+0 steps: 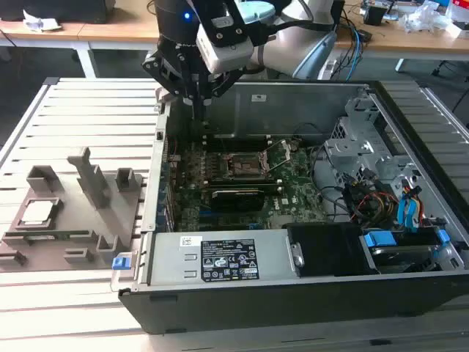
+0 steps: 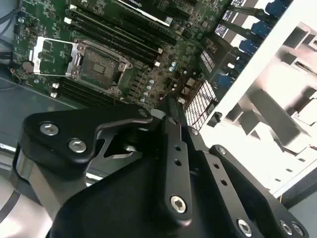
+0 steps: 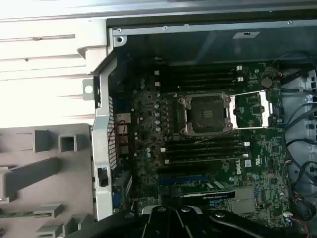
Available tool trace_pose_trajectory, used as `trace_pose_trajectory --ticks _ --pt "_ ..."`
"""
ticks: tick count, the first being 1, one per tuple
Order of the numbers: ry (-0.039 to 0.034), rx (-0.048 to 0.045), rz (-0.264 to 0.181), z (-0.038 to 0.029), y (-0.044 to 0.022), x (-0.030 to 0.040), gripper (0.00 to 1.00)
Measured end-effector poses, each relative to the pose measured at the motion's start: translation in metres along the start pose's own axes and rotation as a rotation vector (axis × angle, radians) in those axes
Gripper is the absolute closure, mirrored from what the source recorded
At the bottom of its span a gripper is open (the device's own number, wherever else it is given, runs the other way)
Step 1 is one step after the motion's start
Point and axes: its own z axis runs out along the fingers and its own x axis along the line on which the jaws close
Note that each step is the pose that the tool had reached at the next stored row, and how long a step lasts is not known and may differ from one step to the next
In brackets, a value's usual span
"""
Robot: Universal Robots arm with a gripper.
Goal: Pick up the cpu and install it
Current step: 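Reach for the cpu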
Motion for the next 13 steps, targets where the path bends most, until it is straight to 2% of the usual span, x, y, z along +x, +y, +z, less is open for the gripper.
trace_pose_trajectory --ticks 1,3,5,8,11,13 --pt "0.0000 0.0000 0.000 -0.0001 -0.0002 0.0023 0.89" --pt "-0.0001 0.0000 0.000 -0.0006 -0.0018 0.0248 0.89" --pt "0.0000 0.0000 0.000 -0.0008 -0.0022 0.0301 0.89" --pt "-0.0001 0.0000 0.000 -0.0011 -0.0031 0.0421 0.89" --pt "0.0000 0.0000 0.000 -0.0013 -0.0037 0.0497 0.89" --pt "-0.0001 0.0001 0.000 -0.0016 -0.0044 0.0591 0.89"
